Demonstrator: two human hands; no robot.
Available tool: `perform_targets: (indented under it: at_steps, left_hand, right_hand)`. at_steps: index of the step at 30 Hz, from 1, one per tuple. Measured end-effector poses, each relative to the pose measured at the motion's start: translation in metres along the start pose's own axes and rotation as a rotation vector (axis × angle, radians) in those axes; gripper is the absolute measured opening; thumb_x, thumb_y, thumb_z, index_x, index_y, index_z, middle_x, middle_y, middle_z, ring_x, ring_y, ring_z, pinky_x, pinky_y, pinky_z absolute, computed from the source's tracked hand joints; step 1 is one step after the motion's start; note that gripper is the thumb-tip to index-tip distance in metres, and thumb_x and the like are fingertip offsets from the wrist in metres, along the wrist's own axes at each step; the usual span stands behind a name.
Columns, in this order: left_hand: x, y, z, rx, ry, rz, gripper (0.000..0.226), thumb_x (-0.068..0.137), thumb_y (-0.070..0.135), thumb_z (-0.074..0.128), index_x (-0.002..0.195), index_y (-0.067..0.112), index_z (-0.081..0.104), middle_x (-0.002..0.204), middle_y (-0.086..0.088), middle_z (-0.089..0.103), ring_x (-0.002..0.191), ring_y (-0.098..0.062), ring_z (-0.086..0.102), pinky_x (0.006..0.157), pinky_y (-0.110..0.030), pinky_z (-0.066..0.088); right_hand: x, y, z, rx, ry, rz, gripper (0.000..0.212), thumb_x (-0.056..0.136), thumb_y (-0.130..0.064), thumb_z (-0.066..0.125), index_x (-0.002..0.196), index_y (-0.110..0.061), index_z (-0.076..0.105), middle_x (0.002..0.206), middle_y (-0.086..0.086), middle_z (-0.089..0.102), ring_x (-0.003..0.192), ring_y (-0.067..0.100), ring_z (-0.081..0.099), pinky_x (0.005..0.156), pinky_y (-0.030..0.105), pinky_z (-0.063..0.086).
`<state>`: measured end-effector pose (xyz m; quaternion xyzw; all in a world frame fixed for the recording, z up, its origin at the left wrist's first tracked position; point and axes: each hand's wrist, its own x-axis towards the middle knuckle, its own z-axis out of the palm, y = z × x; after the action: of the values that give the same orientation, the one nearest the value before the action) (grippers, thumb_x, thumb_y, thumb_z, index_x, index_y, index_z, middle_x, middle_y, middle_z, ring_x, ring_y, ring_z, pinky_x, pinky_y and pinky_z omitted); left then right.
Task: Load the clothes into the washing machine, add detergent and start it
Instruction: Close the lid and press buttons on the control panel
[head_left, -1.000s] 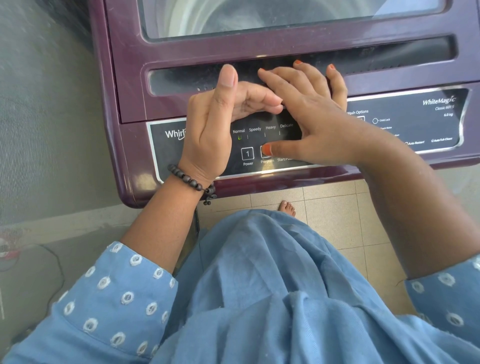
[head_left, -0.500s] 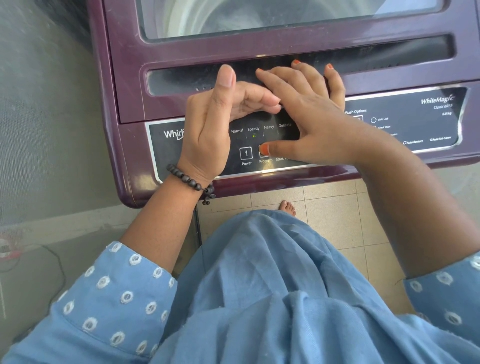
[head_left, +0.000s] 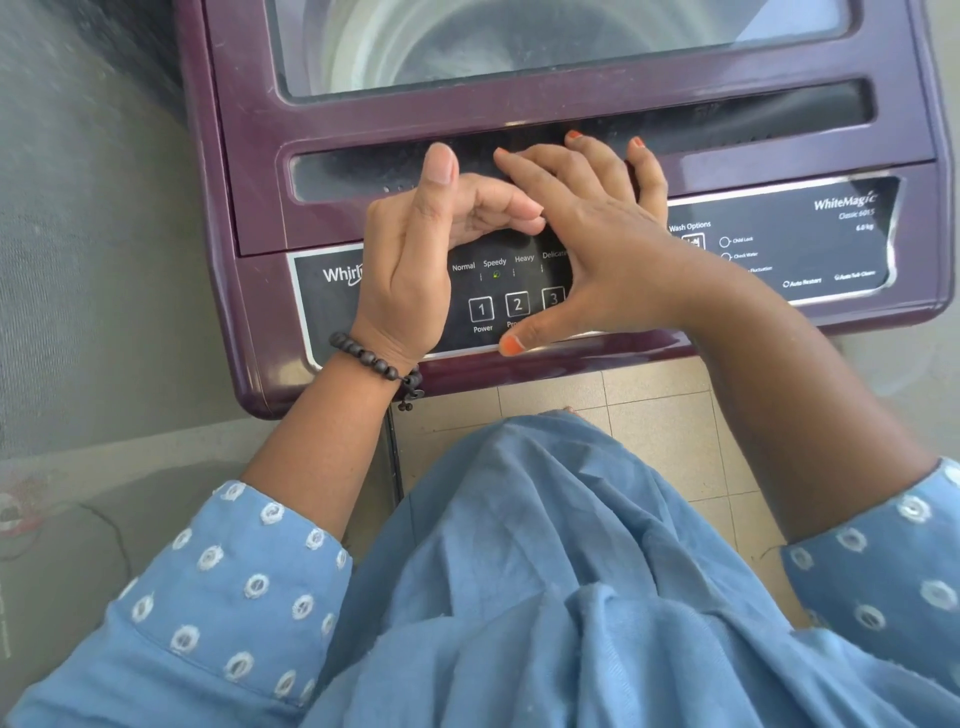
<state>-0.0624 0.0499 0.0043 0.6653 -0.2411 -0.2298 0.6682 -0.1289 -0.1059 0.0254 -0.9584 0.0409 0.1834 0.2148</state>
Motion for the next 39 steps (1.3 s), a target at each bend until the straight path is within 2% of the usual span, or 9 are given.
perform_targets:
  at_steps: [5,19,23,27,31,39]
  left_hand:
    - [0.001,-0.002,-0.001,0.011,0.01,0.005,0.065,0.104,0.02,0.008,0.096,0.001,0.07,0.09,-0.017,0.073,0.092,-0.026,0.073,0.09,-0.039,0.055]
    - [0.009,-0.005,0.002,0.023,0.079,-0.035,0.065,0.102,0.027,0.009,0.094,0.006,0.07,0.089,-0.018,0.072,0.089,-0.029,0.072,0.088,-0.039,0.055]
    - [0.009,-0.006,0.002,0.017,0.104,-0.055,0.066,0.102,0.027,0.01,0.092,0.002,0.07,0.087,-0.018,0.072,0.087,-0.03,0.073,0.087,-0.038,0.055]
    - [0.01,-0.006,0.002,0.009,0.128,-0.064,0.066,0.102,0.028,0.01,0.087,0.006,0.071,0.082,-0.009,0.075,0.086,-0.03,0.073,0.085,-0.037,0.055]
    - [0.011,-0.005,0.003,0.017,0.141,-0.062,0.067,0.103,0.028,0.011,0.085,0.006,0.072,0.081,-0.007,0.076,0.086,-0.03,0.073,0.086,-0.039,0.055]
    - [0.015,-0.001,0.007,0.027,0.179,-0.08,0.068,0.103,0.03,0.011,0.083,0.007,0.071,0.077,-0.005,0.075,0.082,-0.026,0.073,0.082,-0.032,0.056]
  right_hand:
    - [0.001,-0.001,-0.001,0.023,-0.003,0.003,0.135,0.049,-0.083,0.07,0.155,-0.029,0.005,0.158,-0.005,0.014,0.149,0.026,-0.007,0.113,0.055,-0.017]
    - [0.009,0.002,-0.001,-0.033,0.016,-0.021,0.131,0.057,-0.075,0.072,0.156,-0.025,0.001,0.159,-0.004,0.011,0.149,0.028,-0.008,0.113,0.055,-0.017]
    - [0.013,0.001,0.0,-0.043,0.009,-0.014,0.131,0.057,-0.075,0.071,0.155,-0.026,0.0,0.159,-0.004,0.01,0.149,0.028,-0.008,0.114,0.056,-0.015]
    - [0.014,0.0,0.002,-0.038,0.028,-0.014,0.131,0.057,-0.075,0.072,0.155,-0.026,0.002,0.159,-0.004,0.011,0.149,0.028,-0.007,0.115,0.056,-0.015]
    - [0.016,0.0,0.004,-0.042,0.065,-0.014,0.13,0.055,-0.078,0.07,0.155,-0.026,0.005,0.158,-0.005,0.015,0.149,0.028,-0.004,0.115,0.055,-0.013]
    - [0.019,0.004,0.008,-0.045,0.088,-0.023,0.131,0.055,-0.081,0.067,0.155,-0.026,0.004,0.158,-0.004,0.016,0.149,0.029,-0.002,0.115,0.057,-0.013]
